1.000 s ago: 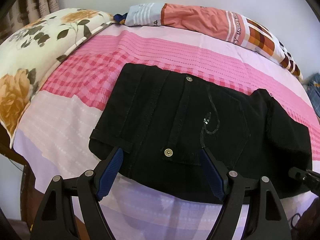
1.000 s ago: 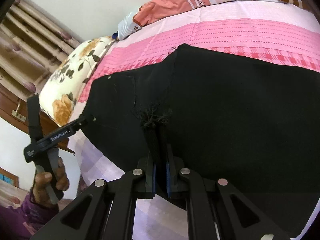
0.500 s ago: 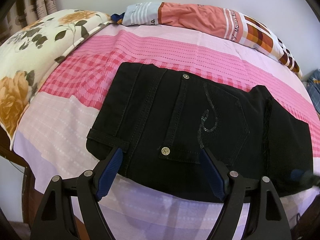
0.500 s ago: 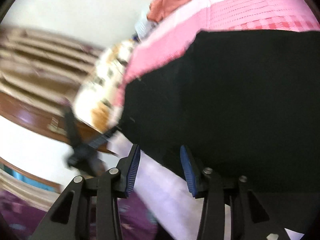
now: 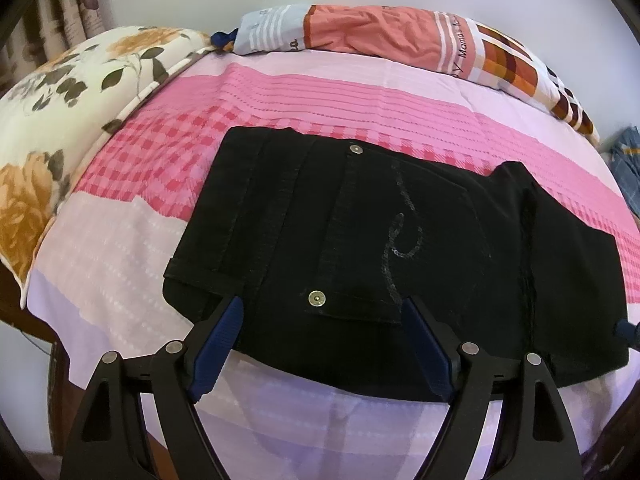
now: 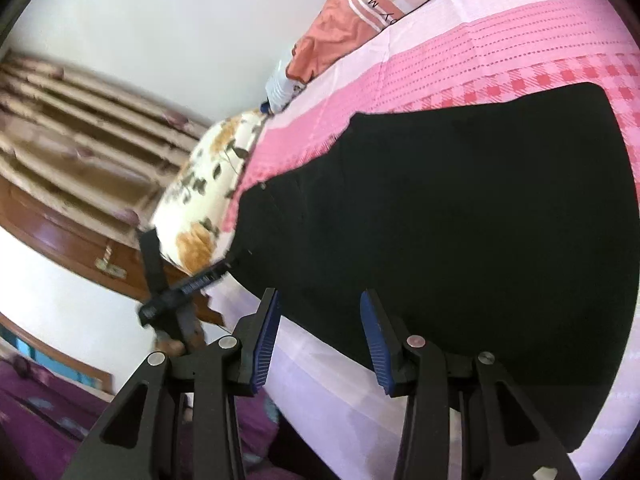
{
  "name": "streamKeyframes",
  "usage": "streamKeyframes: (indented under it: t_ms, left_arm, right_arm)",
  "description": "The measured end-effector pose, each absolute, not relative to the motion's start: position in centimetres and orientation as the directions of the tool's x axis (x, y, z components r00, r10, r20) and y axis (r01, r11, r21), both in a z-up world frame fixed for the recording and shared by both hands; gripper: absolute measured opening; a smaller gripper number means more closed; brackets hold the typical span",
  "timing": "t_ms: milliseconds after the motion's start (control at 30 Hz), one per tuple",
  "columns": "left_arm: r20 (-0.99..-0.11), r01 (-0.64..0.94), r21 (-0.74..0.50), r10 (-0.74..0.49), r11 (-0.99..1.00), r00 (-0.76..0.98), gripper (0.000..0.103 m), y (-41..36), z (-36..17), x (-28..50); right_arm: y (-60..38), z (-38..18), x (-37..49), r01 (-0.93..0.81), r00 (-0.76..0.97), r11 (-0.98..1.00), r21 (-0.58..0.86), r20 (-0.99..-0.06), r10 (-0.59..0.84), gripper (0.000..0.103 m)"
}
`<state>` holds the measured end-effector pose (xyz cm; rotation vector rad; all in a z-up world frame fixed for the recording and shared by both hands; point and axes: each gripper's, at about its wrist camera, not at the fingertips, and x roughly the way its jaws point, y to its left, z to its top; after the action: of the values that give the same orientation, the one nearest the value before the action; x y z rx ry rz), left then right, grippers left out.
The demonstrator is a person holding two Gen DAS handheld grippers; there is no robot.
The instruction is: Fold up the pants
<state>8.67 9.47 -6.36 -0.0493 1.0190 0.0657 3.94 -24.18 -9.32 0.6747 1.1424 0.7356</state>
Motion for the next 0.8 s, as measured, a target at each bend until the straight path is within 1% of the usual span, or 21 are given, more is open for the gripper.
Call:
streamKeyframes:
  t_ms: [33,200,267,333,433,500,600,700,800]
  left_arm:
    - [-0.852,-0.077,-0.012,0.03,0.997,0.522,0.082,9.5,-6.4,8.7]
    - [-0.855,-0.074,-0.006,0.033,0.997,0.517,0.082,9.4,-6.5,8.8]
    - [-0.855,-0.076,-0.009,0.032,0.997,0.517,0.082,9.4,-6.5,8.7]
    - [-0.855,-0.077,-0.012,0.03,0.997,0.518,0.082,9.3,-6.5,8.7]
    - [-0.854,-0.081,-0.018,0.027,0.997,0.52,0.082,9.4,-6.5,8.6]
    - [-0.854,-0.082,-0.024,0.022,0.996,0.519,0.082,9.6,-6.5,8.6]
    - [-0.853,-0.082,-0.023,0.023,0.996,0.521,0.082,9.7,-6.5,8.7]
    - [-0.852,-0.091,-0.035,0.017,0.995,0.523,0.082,10.0,-6.5,8.7]
    - [-0.853,-0.098,-0.039,0.018,0.994,0.522,0.082,10.1,-6.4,8.8]
  right_arm:
    - [-24.1,-9.7,3.9,-0.162,0.232,0.593,0.789,-0.554,0.8,0.041]
    - [-24.3,-11.3,3.6,-0.116,0.171,0.541,0.833,-0.52,0.837,0.041]
    - [-25.3,-11.3,3.4,-0.09,0.181,0.498,0.862,-0.478,0.86,0.041]
    - [-27.8,-10.8,3.4,-0.051,0.25,0.446,0.894,-0.42,0.872,0.041]
    - [-33.0,-10.4,3.0,0.024,0.396,0.393,0.919,-0.369,0.841,0.041]
    - [-36.8,-10.3,2.2,0.08,0.489,0.4,0.913,-0.386,0.782,0.041]
    - [-40.6,-10.2,0.7,0.133,0.556,0.451,0.882,-0.443,0.703,0.041]
    - [-40.7,-9.8,0.1,0.129,0.557,0.509,0.851,-0.487,0.673,0.041]
    - [-38.1,-9.4,0.6,0.076,0.51,0.582,0.81,-0.533,0.675,0.04]
